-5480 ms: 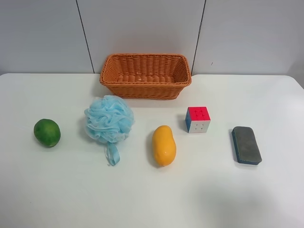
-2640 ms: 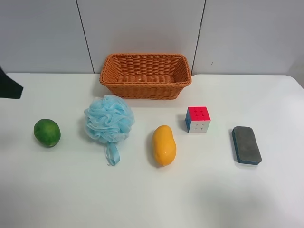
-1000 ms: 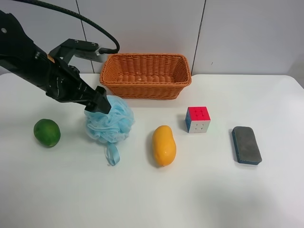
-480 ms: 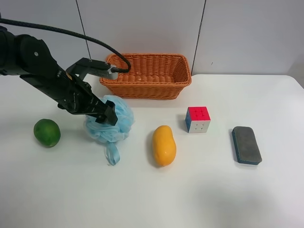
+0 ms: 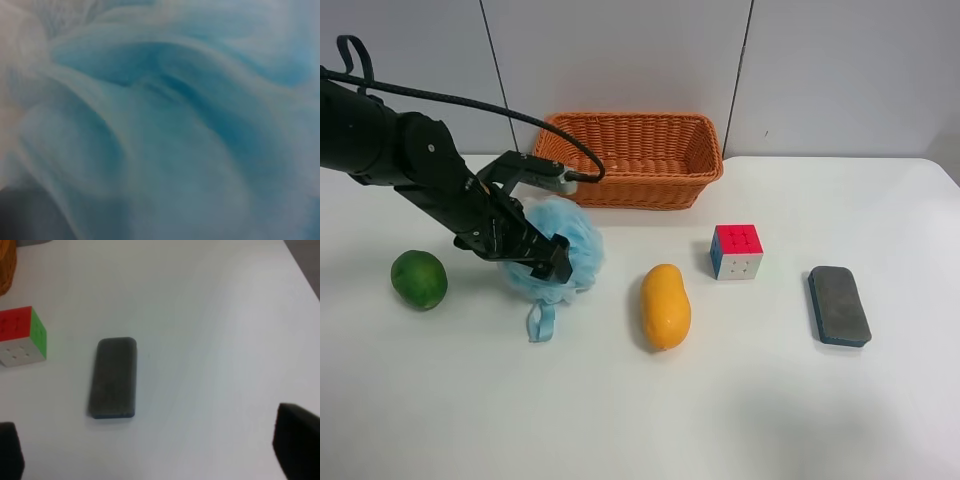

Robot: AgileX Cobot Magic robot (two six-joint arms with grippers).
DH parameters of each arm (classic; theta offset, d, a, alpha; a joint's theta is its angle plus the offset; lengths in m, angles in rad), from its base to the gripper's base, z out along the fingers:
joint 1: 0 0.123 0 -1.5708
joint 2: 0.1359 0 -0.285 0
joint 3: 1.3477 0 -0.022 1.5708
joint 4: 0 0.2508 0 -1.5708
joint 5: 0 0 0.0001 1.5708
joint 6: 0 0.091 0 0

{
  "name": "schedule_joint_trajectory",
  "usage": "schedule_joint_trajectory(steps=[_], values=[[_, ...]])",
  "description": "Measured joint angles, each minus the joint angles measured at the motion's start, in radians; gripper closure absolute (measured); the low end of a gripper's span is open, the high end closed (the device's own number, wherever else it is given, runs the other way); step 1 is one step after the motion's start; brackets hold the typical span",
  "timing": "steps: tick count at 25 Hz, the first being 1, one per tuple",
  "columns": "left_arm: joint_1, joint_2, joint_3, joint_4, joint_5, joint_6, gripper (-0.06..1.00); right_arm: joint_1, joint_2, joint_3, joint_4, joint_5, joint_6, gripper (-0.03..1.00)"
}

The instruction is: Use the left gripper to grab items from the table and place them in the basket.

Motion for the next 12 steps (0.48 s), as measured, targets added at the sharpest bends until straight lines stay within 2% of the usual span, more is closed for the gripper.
schedule_joint_trajectory(steps=[4,6,8,12], values=[[0.000,0.011,0.000,0.000,-0.002,0.000,-0.03,0.000,0.000,0.000,0.000,0.000,0.000,-0.02],[0.000,0.011,0.000,0.000,-0.004,0.000,0.07,0.000,0.000,0.000,0.000,0.000,0.000,-0.02],[0.000,0.011,0.000,0.000,-0.005,0.000,0.27,0.000,0.000,0.000,0.000,0.000,0.000,-0.02],[0.000,0.011,0.000,0.000,-0.005,0.000,0.77,0.000,0.000,0.000,0.000,0.000,0.000,-0.02]])
